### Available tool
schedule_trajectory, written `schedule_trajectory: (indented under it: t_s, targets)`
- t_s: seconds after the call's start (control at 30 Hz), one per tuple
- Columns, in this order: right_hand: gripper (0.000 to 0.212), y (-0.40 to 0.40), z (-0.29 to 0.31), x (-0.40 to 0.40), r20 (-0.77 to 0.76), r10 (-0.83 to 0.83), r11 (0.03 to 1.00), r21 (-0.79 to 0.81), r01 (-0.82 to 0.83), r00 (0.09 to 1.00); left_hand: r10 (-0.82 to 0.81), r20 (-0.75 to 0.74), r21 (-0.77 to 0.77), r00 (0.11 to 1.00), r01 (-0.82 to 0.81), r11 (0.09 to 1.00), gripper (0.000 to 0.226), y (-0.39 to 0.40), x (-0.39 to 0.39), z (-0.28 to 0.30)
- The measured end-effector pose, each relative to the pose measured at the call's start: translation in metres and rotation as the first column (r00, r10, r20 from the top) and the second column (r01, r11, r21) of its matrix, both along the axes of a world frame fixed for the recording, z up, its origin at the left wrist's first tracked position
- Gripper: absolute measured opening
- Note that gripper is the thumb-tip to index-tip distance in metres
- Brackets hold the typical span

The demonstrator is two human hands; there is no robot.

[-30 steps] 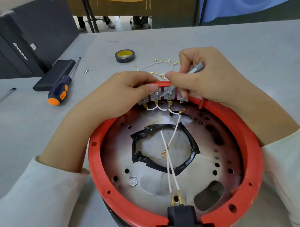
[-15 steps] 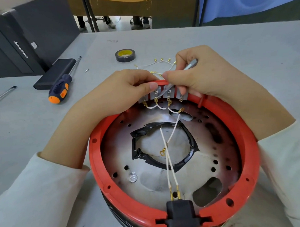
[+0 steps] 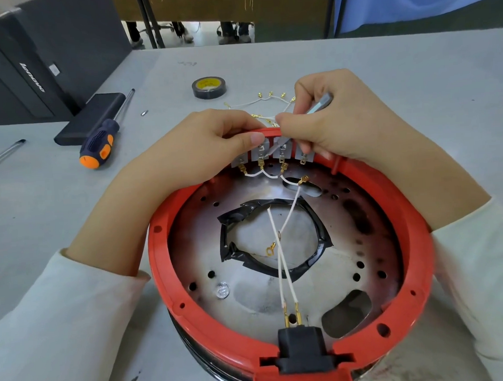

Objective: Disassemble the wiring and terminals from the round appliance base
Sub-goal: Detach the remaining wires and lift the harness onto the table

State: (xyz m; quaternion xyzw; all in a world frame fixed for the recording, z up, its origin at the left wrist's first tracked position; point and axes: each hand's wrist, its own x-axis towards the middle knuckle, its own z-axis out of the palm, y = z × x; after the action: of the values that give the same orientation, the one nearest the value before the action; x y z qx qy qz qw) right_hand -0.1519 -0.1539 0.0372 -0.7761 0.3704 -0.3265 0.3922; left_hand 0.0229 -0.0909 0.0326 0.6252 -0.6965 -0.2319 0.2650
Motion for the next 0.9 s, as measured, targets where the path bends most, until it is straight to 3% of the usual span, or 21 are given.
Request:
schedule_trajectory:
  t_s: [0.63,0.9]
  targets:
    - [0.023,-0.001,0.008,0.004,-0.060,-0.048,0.996,0.076,0.053,0.997,0.007,0.021,0.007,1.000,-0.007,1.000,0.017,0.000,0.001,0.000]
    - [0.029,-0.003,0.010,0.002,0.013,-0.030,0.990,0.136,0.028,0.999,0.016,0.061,-0.033,0.998,-0.014,0.999,0.017,0.000,-0.001,0.001]
